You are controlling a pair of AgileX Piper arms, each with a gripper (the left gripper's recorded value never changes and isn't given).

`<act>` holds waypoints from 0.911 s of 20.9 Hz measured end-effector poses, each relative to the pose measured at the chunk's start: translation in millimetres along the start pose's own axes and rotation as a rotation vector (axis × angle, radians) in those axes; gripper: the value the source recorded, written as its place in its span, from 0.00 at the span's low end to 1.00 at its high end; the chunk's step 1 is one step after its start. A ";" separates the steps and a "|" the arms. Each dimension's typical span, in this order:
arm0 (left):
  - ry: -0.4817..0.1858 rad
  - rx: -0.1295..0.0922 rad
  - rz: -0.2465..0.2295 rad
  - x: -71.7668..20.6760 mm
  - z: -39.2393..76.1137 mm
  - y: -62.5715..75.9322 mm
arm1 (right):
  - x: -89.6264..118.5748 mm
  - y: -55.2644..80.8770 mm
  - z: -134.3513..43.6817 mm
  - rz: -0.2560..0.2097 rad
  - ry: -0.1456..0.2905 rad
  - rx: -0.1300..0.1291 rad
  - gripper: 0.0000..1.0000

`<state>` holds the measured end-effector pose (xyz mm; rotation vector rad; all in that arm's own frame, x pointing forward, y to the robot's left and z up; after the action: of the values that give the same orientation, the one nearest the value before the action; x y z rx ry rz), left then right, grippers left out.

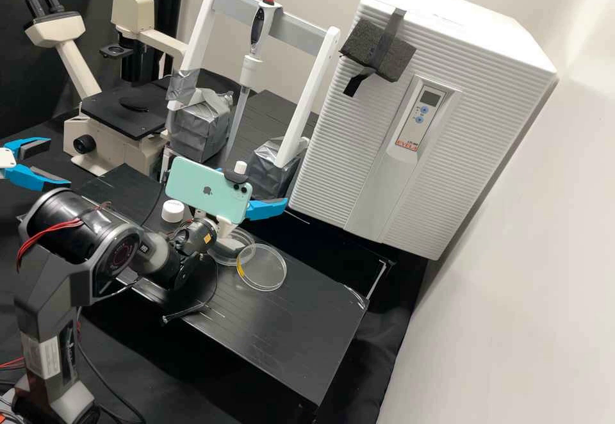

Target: Close the bottle

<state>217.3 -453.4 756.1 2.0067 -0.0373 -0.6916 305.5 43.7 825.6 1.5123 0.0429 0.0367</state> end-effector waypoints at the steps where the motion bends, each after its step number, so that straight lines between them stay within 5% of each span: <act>1: 0.000 0.000 0.000 0.0 0.0 0.0 | 0.0 0.0 0.0 0.000 0.000 0.000 1.00; 10: -0.001 0.001 -0.001 0.0 0.1 -0.1 | -5.6 0.6 -1.1 -0.001 0.002 -0.002 1.00; 15: -0.001 0.001 -0.001 0.0 0.1 -0.1 | -35.9 4.1 -14.0 -0.012 0.080 0.010 1.00; 19: -0.007 0.005 0.003 1.3 0.3 1.2 | -59.6 -6.4 -17.6 -0.084 0.132 -0.009 1.00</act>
<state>218.5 -454.6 756.4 2.0091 -0.0458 -0.6970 245.0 57.9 818.5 1.4956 0.2122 0.0691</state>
